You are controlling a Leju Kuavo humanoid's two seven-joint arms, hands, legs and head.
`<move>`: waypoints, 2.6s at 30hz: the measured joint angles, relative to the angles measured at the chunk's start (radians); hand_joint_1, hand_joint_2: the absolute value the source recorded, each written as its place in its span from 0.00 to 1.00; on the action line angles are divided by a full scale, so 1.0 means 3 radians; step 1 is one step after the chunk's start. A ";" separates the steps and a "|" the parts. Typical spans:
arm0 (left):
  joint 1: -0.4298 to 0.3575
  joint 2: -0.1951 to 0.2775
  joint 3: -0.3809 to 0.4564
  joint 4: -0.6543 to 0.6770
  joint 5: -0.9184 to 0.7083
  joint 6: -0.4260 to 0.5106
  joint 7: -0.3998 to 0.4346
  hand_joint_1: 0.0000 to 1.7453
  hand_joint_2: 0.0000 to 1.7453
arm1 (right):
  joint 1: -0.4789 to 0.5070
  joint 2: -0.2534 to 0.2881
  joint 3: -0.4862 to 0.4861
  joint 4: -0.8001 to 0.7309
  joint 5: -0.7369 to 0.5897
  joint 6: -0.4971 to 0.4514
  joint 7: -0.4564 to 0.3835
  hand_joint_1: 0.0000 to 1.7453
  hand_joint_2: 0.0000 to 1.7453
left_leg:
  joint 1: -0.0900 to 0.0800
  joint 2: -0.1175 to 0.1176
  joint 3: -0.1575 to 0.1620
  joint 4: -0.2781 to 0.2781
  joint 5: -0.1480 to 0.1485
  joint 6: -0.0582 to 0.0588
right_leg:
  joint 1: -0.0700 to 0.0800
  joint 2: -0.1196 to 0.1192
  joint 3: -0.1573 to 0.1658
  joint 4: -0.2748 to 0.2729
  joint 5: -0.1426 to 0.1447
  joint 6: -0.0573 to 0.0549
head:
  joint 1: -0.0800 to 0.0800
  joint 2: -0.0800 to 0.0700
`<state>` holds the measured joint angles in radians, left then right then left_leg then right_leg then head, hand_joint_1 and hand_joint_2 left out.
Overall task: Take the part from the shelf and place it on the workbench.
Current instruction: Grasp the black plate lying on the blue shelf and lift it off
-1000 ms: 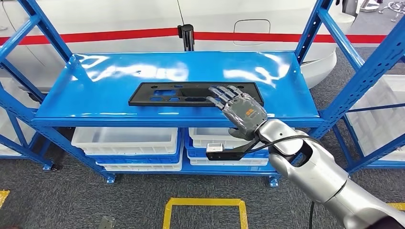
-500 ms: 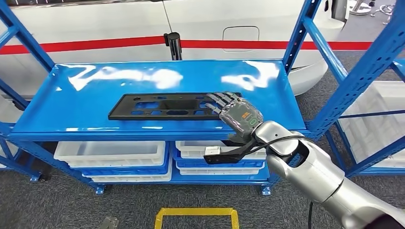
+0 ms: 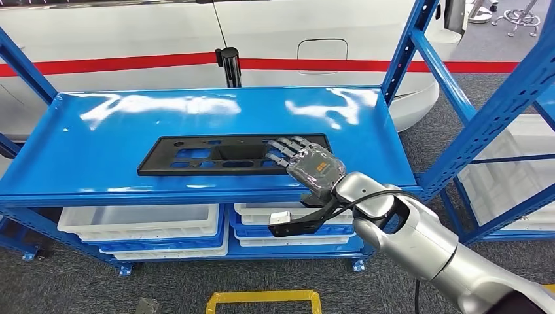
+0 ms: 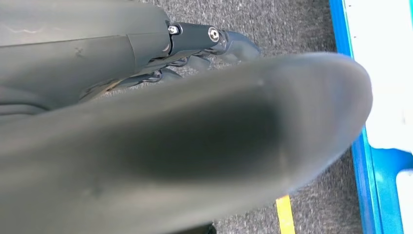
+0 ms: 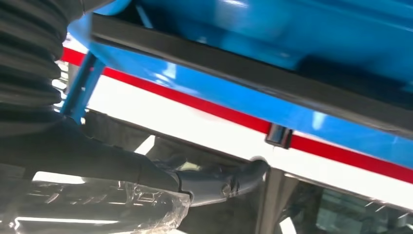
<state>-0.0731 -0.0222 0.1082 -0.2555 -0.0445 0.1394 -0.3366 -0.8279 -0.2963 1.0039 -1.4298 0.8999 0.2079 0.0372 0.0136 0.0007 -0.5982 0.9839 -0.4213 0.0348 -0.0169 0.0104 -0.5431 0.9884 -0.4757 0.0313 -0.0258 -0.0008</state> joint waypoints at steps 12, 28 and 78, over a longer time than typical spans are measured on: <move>-0.0018 -0.0034 0.0029 -0.0008 -0.0028 -0.0003 0.0001 0.00 0.00 | -0.0097 0.0099 0.0217 0.0007 -0.0100 0.0104 0.0027 0.00 1.00 | -0.0052 -0.0034 0.0114 -0.0012 -0.0100 0.0011 | 0.0006 -0.0030 -0.0204 0.0022 0.0177 0.0060 | 0.0022 0.0000; -0.0032 -0.0063 0.0064 -0.0028 -0.0009 -0.0071 -0.0058 0.00 0.50 | -0.0148 0.0344 0.0455 0.0286 -0.0053 0.0065 0.0277 0.98 1.00 | -0.0040 -0.0024 0.0118 -0.0019 -0.0125 -0.0019 | 0.0028 -0.0009 -0.0197 0.0003 0.0164 -0.0014 | 0.0018 0.0000; 0.0043 -0.0178 0.0278 -0.0054 -0.0060 0.0071 -0.0856 0.00 1.00 | -0.0044 -0.0090 -0.0637 -0.0742 -0.0032 -0.0390 -0.0111 0.97 1.00 | -0.0078 -0.0019 0.0119 -0.0014 -0.0130 -0.0012 | 0.0012 -0.0009 -0.0185 0.0003 0.0165 -0.0010 | 0.0018 0.0000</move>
<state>-0.0602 -0.0756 0.1917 -0.2718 -0.0627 0.1608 -0.5934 -0.8411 -0.3234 0.8127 -1.6525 0.8904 0.0908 0.0039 -0.0100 -0.0050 -0.5625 0.9797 -0.4604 0.0312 -0.0132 0.0076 -0.5986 0.9892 -0.4263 0.0283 -0.0204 -0.0008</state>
